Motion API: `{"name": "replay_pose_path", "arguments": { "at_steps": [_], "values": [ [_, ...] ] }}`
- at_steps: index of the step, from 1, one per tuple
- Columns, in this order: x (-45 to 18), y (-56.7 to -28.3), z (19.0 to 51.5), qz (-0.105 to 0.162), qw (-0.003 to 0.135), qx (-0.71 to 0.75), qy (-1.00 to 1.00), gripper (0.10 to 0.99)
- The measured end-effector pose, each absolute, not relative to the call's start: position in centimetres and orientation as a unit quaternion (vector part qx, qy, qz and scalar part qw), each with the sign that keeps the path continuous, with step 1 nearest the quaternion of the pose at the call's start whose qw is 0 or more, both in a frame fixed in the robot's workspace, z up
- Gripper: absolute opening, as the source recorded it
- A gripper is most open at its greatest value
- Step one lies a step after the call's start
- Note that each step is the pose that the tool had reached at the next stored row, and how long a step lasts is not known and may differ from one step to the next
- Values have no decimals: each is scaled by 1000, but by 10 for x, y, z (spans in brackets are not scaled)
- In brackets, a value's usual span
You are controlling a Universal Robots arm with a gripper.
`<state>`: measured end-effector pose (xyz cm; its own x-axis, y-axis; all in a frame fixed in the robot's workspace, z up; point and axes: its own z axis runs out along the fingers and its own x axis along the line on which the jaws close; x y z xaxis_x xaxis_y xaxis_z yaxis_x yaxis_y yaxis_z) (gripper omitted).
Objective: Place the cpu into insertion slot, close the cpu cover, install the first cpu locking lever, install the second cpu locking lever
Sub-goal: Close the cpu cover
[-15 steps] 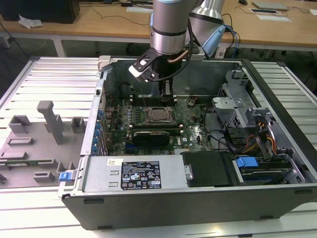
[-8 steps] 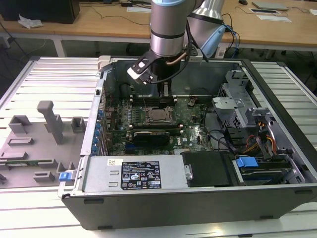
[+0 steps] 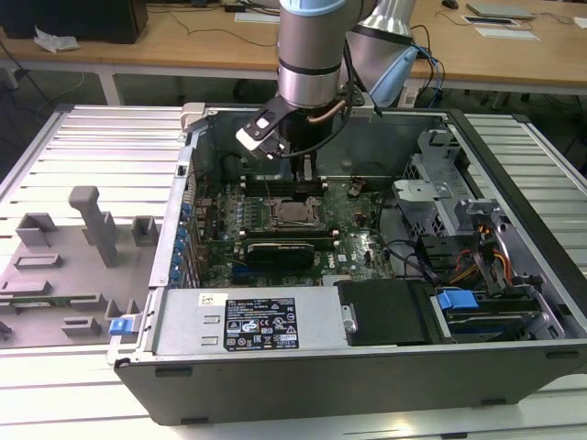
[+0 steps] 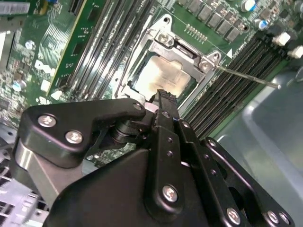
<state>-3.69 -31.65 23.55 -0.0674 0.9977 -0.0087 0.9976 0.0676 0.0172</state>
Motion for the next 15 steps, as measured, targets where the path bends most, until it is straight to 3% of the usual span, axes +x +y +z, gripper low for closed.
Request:
{"name": "replay_pose_path", "arguments": {
  "at_steps": [15],
  "values": [
    [-37, -317, 234, 2, 10, 525, 851, 106]
  ]
}}
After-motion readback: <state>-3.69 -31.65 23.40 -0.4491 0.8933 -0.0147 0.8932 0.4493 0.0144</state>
